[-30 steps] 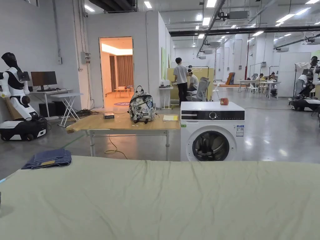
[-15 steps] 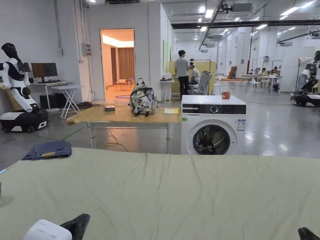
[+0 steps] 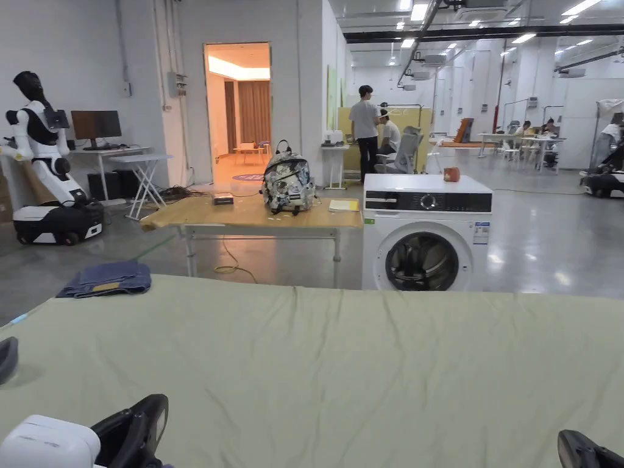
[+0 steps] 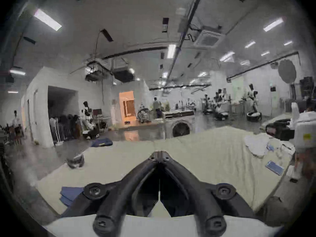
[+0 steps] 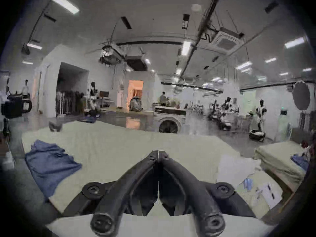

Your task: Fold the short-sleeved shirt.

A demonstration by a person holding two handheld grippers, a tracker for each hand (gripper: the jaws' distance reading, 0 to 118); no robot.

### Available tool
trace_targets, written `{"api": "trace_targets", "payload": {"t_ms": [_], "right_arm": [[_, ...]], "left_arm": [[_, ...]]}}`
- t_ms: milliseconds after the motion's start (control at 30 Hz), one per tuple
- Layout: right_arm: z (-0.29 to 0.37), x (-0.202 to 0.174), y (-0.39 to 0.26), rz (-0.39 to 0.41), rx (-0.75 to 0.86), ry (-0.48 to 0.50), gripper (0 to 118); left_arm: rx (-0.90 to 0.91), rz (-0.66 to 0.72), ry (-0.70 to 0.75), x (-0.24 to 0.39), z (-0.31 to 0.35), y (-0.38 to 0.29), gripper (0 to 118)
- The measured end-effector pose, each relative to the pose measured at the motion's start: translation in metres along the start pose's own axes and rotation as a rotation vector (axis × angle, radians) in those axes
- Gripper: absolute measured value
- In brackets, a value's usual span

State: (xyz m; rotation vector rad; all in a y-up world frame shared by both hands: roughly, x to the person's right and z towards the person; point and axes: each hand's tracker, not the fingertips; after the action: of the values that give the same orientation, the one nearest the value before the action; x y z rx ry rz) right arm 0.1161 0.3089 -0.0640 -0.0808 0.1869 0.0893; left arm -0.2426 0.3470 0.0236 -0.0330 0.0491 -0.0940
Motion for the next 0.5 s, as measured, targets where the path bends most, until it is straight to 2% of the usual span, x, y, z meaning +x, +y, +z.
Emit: {"api": "trace_targets", "payload": {"t_ms": [267,400,500], "right_arm": [[-0.025,-0.064,0.005,-0.033,0.004,0.213,0],[-0.031,-0.086,0.006,-0.116,-0.009,0.324,0],[-0.033,-0.098,0.001,-0.078,-0.020,0.333,0]], "left_arm": [[-0.056,0.014,0.175,-0.039,0.049,-0.009,0],[-0.134,-0.023,0.217,-0.061,0.061,-0.012,0],[-0.184,-0.076,0.221,-0.069,0.063,-0.017,0]]}}
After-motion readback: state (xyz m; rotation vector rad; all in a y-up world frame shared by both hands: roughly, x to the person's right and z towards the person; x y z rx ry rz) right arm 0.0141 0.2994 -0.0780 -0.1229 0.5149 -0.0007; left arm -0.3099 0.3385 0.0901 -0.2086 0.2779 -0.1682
